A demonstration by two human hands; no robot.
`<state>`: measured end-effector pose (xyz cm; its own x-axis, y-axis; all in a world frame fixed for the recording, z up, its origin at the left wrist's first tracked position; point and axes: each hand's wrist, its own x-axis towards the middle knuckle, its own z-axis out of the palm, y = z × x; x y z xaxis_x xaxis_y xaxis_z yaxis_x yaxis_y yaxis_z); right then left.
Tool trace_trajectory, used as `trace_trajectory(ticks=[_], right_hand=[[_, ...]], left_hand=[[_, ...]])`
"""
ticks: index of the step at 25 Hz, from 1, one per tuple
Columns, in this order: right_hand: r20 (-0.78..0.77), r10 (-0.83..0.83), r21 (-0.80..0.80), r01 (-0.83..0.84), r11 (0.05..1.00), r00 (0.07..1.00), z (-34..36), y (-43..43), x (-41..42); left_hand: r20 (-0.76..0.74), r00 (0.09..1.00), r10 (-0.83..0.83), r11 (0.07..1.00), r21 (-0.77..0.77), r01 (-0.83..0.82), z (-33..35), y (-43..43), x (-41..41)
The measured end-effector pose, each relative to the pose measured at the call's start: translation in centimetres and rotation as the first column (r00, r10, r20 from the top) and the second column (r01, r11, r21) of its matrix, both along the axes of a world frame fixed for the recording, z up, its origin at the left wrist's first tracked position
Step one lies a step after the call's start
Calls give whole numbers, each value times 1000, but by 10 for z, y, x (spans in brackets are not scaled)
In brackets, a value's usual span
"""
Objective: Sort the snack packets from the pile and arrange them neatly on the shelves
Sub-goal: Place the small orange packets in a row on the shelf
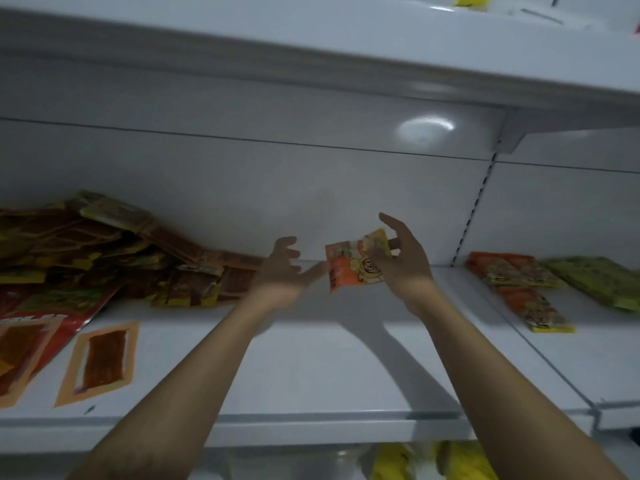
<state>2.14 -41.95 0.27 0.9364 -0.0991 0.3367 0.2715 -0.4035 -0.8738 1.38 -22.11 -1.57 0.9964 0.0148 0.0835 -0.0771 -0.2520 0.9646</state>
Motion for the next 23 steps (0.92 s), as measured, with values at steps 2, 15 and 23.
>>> trace_trajectory(ticks=[2, 15, 23], right_hand=[[1, -42, 125, 41, 991, 999, -8, -31, 0], [197, -204, -659, 283, 697, 959, -6, -291, -51], [-69, -510, -614, 367, 699, 857, -64, -397, -26]], left_hand=[[-76, 996, -54, 997, -56, 50, 4, -41, 1], [102, 945, -311, 943, -92, 320, 19, -344, 11], [320, 827, -462, 588, 809, 15, -58, -403, 18]])
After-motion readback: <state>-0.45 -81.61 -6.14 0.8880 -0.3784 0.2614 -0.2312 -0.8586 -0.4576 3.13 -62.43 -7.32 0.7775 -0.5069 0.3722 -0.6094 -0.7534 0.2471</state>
